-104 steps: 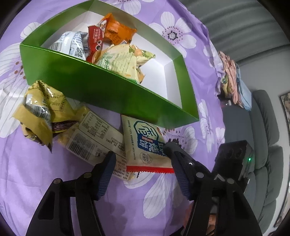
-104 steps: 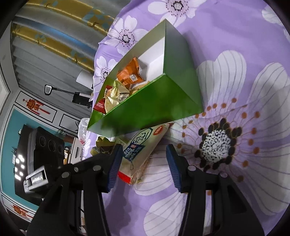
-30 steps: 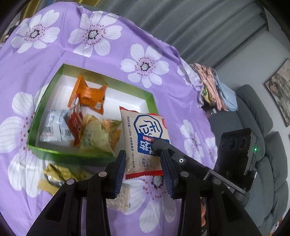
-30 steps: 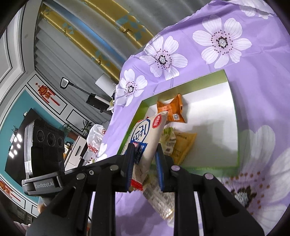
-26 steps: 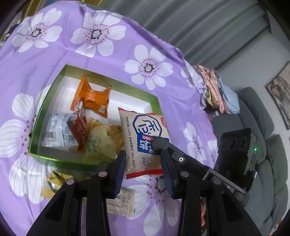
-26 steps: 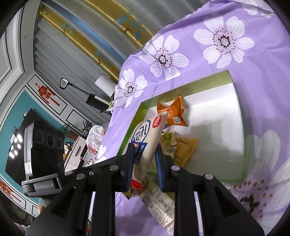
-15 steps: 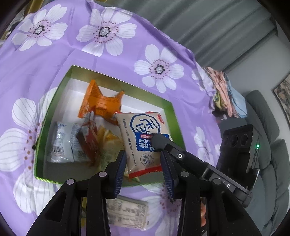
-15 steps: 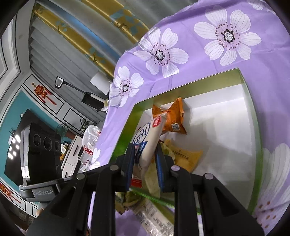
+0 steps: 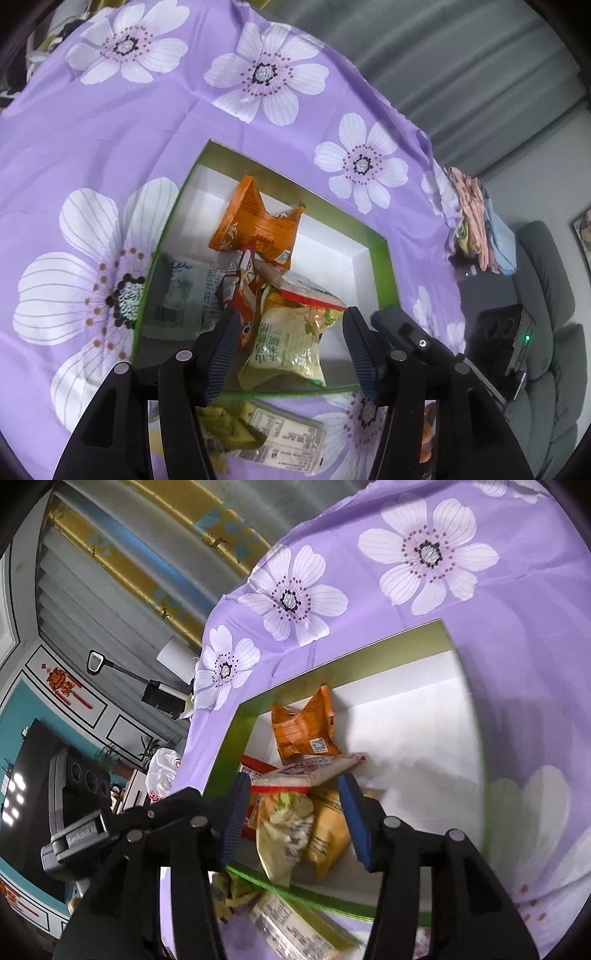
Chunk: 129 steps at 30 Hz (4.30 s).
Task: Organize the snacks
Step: 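Open the right gripper to release the biscuit packet into the box, then move the left gripper to the clear cream-cracker packet beside the box, then grasp the cream-cracker packet with the left gripper and lift it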
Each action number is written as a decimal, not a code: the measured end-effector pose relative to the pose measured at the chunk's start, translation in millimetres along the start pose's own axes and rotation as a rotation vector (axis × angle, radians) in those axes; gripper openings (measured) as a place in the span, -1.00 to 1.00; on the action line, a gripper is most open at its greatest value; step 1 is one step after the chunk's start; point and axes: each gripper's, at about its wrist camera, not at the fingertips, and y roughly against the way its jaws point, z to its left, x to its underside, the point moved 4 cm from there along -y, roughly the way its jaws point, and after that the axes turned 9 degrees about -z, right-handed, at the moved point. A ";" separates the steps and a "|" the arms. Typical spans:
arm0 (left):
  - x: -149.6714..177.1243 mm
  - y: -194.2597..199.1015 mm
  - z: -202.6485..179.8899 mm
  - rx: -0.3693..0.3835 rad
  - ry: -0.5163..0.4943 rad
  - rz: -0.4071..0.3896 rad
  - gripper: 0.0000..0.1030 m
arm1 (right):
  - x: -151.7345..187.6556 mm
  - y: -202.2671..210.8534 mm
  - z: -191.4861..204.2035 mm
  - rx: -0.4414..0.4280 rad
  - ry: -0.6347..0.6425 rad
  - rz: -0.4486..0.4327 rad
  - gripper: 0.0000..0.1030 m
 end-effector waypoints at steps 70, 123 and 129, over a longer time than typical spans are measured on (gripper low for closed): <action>101.7 -3.6 9.9 0.049 -0.031 0.079 0.43 | 151.3 39.3 14.8 0.159 0.365 0.252 0.20; 145.2 0.7 -1.1 -0.022 -0.197 0.160 -0.20 | 170.2 22.8 42.6 0.057 0.533 0.232 -0.26; 142.1 9.2 -8.3 -0.027 -0.221 0.134 -0.21 | 170.1 29.4 48.8 0.047 0.541 0.223 -0.40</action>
